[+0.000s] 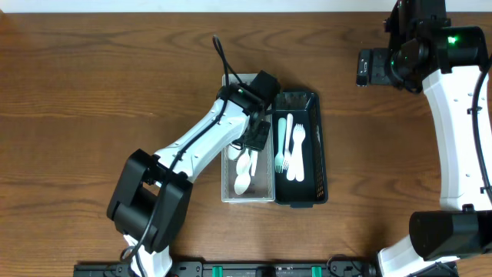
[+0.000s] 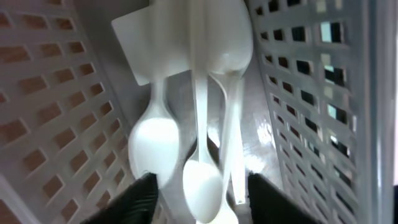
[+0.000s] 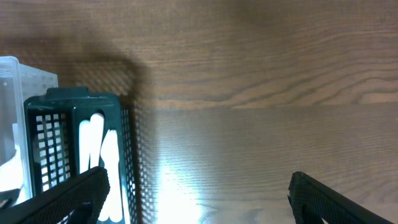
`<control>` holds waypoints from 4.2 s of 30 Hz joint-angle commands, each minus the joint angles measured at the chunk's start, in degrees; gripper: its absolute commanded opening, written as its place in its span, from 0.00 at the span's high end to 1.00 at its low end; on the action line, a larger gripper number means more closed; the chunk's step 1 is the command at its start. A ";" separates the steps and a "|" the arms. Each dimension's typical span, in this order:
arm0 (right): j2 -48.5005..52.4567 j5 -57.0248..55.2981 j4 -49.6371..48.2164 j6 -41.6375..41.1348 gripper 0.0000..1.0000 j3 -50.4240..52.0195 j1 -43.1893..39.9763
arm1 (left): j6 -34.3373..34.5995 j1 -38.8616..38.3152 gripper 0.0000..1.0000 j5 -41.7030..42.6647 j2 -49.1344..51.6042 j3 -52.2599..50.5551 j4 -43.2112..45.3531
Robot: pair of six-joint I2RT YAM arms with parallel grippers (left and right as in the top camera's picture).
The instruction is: Pack container
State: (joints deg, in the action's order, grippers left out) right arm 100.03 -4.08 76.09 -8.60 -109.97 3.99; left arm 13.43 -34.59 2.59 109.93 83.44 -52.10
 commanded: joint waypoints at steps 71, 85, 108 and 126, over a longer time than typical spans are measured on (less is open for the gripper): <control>-69.83 0.48 -58.53 8.02 0.01 92.30 -6.05 | -8.70 31.61 0.02 -16.37 -94.88 -57.64 38.14; -70.49 0.50 -50.58 8.02 0.01 92.32 -6.05 | -8.70 31.61 0.02 -16.37 -94.77 -57.64 29.68; -99.97 -1.05 -35.80 8.52 0.01 93.07 -2.99 | -8.70 31.61 0.02 -16.37 -94.75 -57.64 3.43; -99.54 0.50 -72.22 12.50 0.01 109.66 1.60 | -8.70 31.61 0.02 -16.37 -94.75 -57.64 2.62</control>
State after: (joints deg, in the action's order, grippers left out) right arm 0.73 -4.03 3.62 3.25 -0.38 4.95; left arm 5.48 -2.79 -13.72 15.59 25.41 -49.47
